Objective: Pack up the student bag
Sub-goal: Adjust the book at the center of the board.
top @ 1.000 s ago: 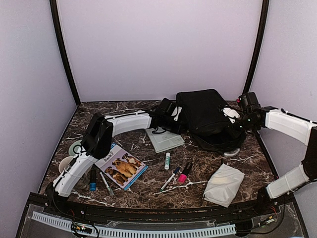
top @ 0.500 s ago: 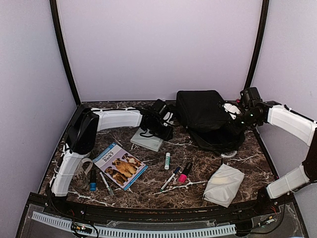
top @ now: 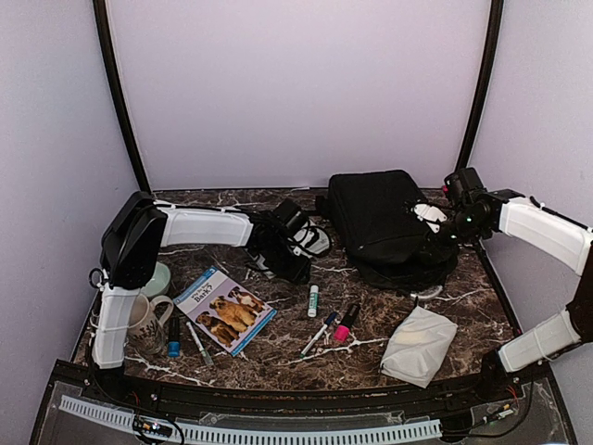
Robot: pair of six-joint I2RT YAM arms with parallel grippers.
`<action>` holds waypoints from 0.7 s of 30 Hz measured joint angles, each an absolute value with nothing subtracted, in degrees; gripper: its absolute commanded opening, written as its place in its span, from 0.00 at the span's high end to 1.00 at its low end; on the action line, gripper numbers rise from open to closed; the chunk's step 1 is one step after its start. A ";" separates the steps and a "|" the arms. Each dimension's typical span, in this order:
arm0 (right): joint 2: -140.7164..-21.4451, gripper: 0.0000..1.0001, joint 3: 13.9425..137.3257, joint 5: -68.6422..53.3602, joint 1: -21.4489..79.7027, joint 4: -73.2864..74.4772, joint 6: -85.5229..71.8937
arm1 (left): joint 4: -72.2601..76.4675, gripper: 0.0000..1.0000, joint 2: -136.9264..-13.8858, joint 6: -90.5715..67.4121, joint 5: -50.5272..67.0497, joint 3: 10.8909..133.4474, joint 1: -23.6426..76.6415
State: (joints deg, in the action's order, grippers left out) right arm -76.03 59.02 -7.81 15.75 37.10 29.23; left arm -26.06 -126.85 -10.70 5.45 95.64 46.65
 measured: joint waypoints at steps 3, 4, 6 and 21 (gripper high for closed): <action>-77.49 0.35 59.02 -10.31 15.90 40.88 31.59 | -27.07 0.48 -124.46 -8.88 5.80 93.84 46.89; -77.69 0.34 59.05 -11.27 16.05 41.69 32.14 | -27.18 0.47 -123.61 -8.36 5.78 93.49 46.89; -77.78 0.34 59.44 -13.52 16.78 43.42 32.75 | -27.53 0.44 -121.64 -7.62 5.80 93.14 46.37; -101.86 0.34 78.17 -29.82 26.24 32.08 13.30 | -25.28 0.23 -120.31 -9.89 10.48 98.70 25.15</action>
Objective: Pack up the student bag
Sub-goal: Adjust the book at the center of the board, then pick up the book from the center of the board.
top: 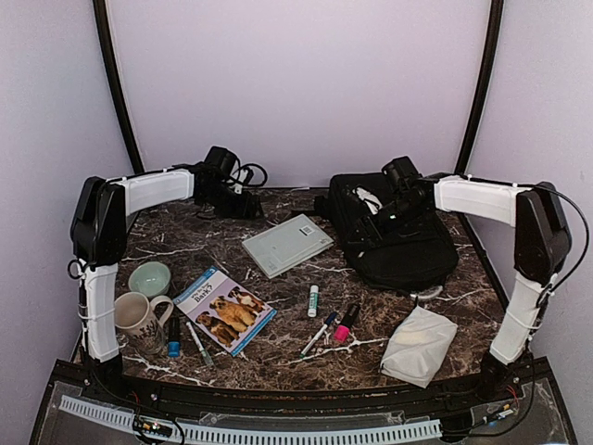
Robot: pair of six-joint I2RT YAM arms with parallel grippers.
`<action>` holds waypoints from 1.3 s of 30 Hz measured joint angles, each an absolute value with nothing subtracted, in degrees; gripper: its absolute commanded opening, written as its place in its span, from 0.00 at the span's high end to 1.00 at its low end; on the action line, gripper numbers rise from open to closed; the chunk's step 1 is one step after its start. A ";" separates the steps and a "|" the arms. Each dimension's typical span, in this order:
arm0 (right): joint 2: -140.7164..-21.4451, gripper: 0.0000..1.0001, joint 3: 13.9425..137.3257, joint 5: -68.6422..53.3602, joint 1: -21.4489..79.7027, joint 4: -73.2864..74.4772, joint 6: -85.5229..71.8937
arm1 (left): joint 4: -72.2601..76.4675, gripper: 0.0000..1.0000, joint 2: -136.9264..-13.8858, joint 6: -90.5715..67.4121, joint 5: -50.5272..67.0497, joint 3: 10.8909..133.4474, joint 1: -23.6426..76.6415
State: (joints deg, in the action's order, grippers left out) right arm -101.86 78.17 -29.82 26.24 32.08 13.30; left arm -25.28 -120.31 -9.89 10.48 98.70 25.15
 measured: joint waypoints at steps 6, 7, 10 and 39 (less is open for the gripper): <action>-111.79 0.31 85.12 -31.48 30.22 27.62 0.99 | -24.95 0.22 -126.72 -10.94 12.45 106.06 22.94; -112.84 0.29 85.76 -31.57 30.72 27.05 -0.47 | -24.95 0.22 -128.03 -11.16 12.97 107.13 22.61; -116.57 0.26 88.09 -31.66 31.92 25.87 -5.21 | -25.10 0.25 -131.87 -11.73 14.28 109.80 22.13; -134.91 0.25 104.47 -35.16 33.32 27.22 -12.53 | -17.87 0.29 -116.90 -20.03 30.57 77.14 27.49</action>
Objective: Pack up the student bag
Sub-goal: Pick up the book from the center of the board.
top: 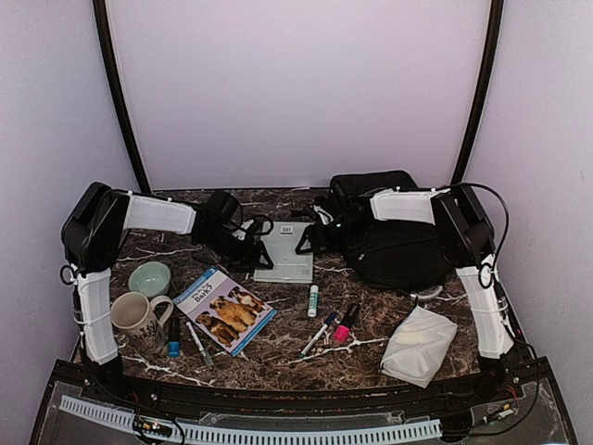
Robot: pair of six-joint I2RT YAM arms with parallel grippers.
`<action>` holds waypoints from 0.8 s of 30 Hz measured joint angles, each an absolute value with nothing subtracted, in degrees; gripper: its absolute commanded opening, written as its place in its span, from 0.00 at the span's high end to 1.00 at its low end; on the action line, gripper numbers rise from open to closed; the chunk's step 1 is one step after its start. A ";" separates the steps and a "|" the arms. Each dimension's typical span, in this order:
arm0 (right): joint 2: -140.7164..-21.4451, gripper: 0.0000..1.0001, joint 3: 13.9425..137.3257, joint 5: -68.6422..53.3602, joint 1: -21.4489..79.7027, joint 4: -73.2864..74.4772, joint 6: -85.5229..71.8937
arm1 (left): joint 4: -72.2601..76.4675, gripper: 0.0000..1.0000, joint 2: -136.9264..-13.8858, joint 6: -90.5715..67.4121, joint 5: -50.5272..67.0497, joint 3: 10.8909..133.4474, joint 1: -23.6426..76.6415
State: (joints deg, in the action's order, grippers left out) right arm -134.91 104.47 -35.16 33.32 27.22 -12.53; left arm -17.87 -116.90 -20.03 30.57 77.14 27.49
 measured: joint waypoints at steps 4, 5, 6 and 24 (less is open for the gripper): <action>-135.68 0.29 105.41 -36.42 33.28 27.18 -12.29 | -15.22 0.30 -113.36 -22.85 31.18 71.40 29.12; -135.83 0.30 105.56 -36.82 33.28 27.20 -12.21 | -14.68 0.30 -112.86 -23.40 31.16 70.63 29.28; -135.90 0.31 105.62 -37.30 33.30 27.24 -12.16 | -14.02 0.30 -112.38 -24.08 31.03 69.89 29.41; -135.68 0.34 104.60 -42.89 37.15 29.65 -12.38 | -14.85 0.33 -99.55 -30.98 25.89 62.28 29.74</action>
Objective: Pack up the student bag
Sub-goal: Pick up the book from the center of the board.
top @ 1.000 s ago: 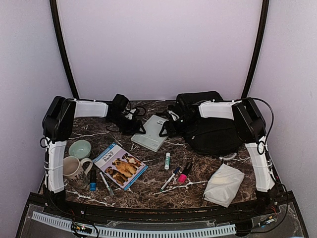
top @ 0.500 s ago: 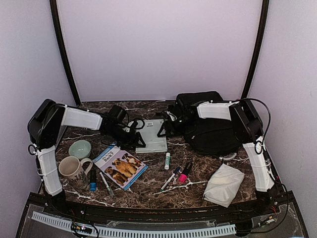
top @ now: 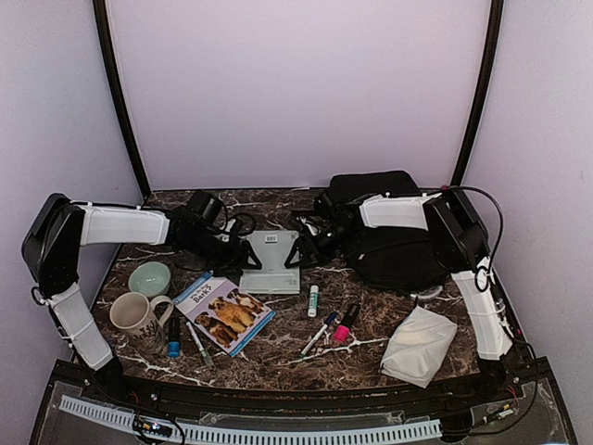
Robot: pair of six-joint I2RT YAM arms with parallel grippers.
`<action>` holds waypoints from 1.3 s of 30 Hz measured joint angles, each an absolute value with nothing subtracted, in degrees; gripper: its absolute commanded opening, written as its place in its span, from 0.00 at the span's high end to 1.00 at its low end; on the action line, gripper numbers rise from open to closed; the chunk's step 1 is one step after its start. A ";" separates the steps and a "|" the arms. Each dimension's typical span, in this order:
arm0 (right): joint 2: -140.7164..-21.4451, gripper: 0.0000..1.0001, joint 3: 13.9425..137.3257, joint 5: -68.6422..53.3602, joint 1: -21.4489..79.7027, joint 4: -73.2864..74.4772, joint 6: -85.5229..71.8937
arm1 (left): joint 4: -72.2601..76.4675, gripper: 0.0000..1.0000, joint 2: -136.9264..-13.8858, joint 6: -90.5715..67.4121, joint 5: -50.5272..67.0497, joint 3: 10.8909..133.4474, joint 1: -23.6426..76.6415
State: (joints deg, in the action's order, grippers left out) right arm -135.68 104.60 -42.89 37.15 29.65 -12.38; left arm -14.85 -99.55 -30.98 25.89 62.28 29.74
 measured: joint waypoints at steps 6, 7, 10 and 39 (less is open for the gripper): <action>-135.28 0.35 103.28 -43.99 38.35 29.61 -12.53 | -13.52 0.34 -95.53 -32.40 25.89 58.37 31.92; -135.22 0.35 103.11 -44.01 38.44 29.52 -12.53 | -13.45 0.34 -95.42 -32.45 25.80 57.76 32.16; -135.20 0.36 103.04 -43.83 38.46 29.52 -12.53 | -14.76 0.34 -95.48 -32.42 23.59 56.55 32.47; -136.25 0.47 106.17 -36.21 39.33 31.99 -11.22 | -14.74 0.28 -112.55 -30.85 36.51 69.06 21.37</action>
